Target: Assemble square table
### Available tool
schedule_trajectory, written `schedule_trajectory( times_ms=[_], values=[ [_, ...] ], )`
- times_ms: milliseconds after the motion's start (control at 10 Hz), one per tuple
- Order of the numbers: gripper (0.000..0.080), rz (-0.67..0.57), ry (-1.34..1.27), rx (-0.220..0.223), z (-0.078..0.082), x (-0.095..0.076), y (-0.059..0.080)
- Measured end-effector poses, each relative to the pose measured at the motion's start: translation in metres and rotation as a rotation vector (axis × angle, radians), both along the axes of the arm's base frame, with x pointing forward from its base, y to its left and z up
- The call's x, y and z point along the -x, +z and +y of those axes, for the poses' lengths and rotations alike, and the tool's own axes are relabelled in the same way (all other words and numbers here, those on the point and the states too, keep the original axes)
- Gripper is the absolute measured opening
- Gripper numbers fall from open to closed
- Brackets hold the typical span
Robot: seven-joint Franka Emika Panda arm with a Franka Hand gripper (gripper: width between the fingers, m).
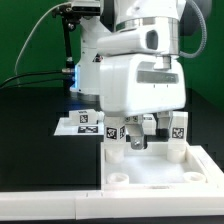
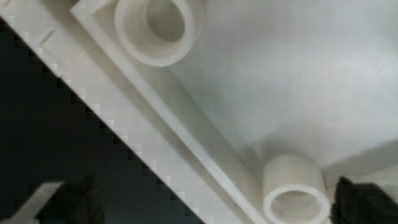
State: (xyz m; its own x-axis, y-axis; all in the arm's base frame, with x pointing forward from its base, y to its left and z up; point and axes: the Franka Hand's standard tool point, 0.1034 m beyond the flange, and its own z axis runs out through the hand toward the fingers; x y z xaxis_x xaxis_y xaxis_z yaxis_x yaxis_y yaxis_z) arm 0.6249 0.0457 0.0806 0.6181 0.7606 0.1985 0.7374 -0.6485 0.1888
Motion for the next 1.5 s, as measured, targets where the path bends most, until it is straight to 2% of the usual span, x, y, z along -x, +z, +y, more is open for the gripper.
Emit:
schedule_trajectory(
  times_ms=[100,200,300,500,600,700,800,1000,1100,1200,1300,1400,1500],
  values=[
    [0.0647,0.004,-0.088,-0.025,0.0,0.001,0.0],
    [0.0649,0.022,-0.263,-0.071,-0.002,0.008,0.001],
    [0.0649,0.062,-0.413,-0.102,-0.002,0.022,0.005],
    [0.0649,0.184,-0.703,-0.143,0.007,0.058,0.025],
    [0.0649,0.207,-0.799,-0.153,0.013,0.068,0.034],
    [0.0649,0.2,-0.891,-0.175,0.021,0.068,0.04],
    [0.0649,0.205,-0.931,-0.191,0.022,0.068,0.038],
    [0.0649,0.206,-0.934,-0.193,0.023,0.068,0.038],
    [0.0649,0.243,-0.956,-0.18,0.022,0.075,0.037],
    [0.0649,0.326,-0.992,-0.154,0.02,0.091,0.041],
    [0.0649,0.388,-1.024,-0.148,0.016,0.109,0.046],
    [0.0649,0.42,-1.043,-0.141,0.014,0.131,0.047],
    [0.0649,0.421,-1.035,-0.13,0.019,0.153,0.043]
  ],
)
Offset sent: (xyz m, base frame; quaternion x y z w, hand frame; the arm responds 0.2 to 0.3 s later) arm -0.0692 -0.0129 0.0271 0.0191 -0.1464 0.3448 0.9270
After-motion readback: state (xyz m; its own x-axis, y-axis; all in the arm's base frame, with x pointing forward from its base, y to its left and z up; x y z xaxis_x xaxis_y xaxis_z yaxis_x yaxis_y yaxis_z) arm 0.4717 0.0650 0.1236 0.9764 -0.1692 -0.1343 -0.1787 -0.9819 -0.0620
